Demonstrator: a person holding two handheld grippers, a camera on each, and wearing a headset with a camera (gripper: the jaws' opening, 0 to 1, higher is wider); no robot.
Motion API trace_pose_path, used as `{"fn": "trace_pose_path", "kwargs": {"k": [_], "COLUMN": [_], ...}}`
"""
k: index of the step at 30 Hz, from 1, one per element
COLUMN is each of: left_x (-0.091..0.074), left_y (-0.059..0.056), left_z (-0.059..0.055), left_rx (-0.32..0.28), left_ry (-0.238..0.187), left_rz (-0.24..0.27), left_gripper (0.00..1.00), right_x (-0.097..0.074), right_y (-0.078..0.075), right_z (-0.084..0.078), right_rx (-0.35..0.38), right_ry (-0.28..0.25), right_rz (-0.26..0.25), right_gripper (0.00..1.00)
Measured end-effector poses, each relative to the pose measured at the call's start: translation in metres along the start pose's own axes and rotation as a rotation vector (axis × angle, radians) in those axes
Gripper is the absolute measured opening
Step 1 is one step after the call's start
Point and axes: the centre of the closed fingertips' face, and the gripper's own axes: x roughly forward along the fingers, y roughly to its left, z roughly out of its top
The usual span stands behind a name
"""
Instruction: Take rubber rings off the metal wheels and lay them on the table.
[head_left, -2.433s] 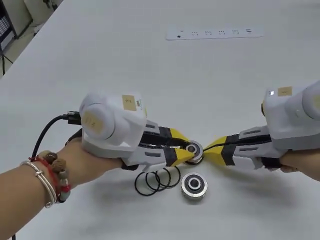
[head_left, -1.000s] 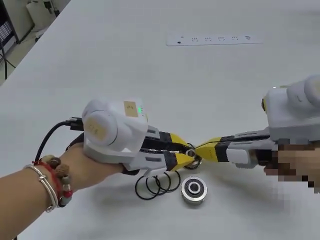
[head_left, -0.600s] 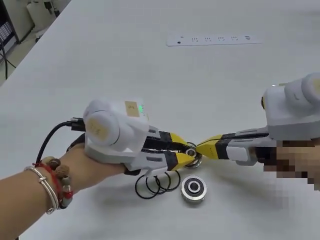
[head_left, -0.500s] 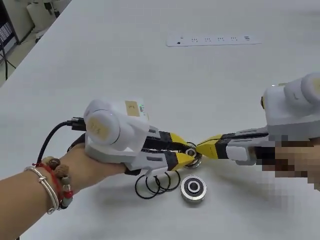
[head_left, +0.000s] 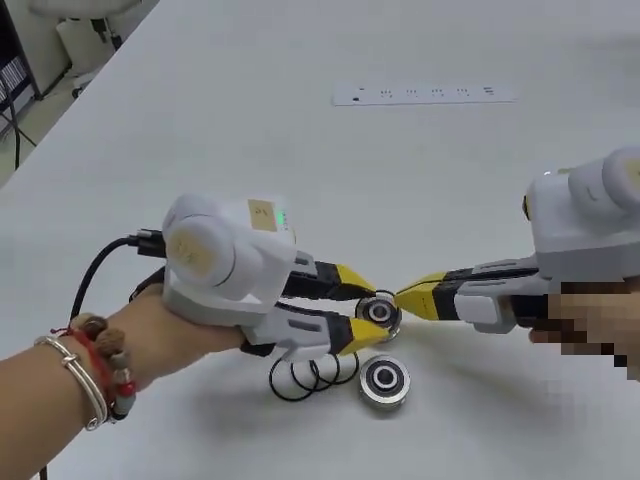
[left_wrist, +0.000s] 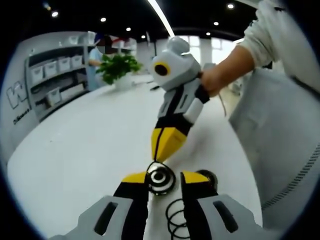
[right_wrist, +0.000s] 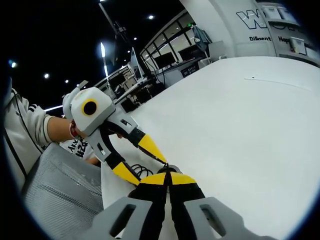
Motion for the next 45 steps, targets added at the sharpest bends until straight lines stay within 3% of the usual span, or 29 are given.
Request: {"fn": "trace_pose_path", "kwargs": {"k": [17, 31, 37, 45], "left_x": [-0.052, -0.098, -0.115, -0.137], "left_y": [-0.004, -0.014, -0.019, -0.020], "left_z": [0.035, 0.033, 0.026, 0.021], "left_rx": [-0.025, -0.013, -0.021, -0.050], "left_ry": [-0.089, -0.080, -0.074, -0.097], "left_rz": [0.072, 0.129, 0.162, 0.221], "left_gripper": [0.53, 0.66, 0.73, 0.78], "right_x": [-0.011, -0.011, -0.007, -0.001], "right_y": [0.011, 0.031, 0.041, 0.054], "right_z": [0.014, 0.023, 0.024, 0.027], "right_rx": [-0.035, -0.065, -0.083, -0.104], "right_ry": [-0.023, -0.030, -0.021, -0.014], "right_rz": [-0.011, 0.016, 0.031, 0.051], "right_gripper": [0.00, 0.00, 0.00, 0.00]}}
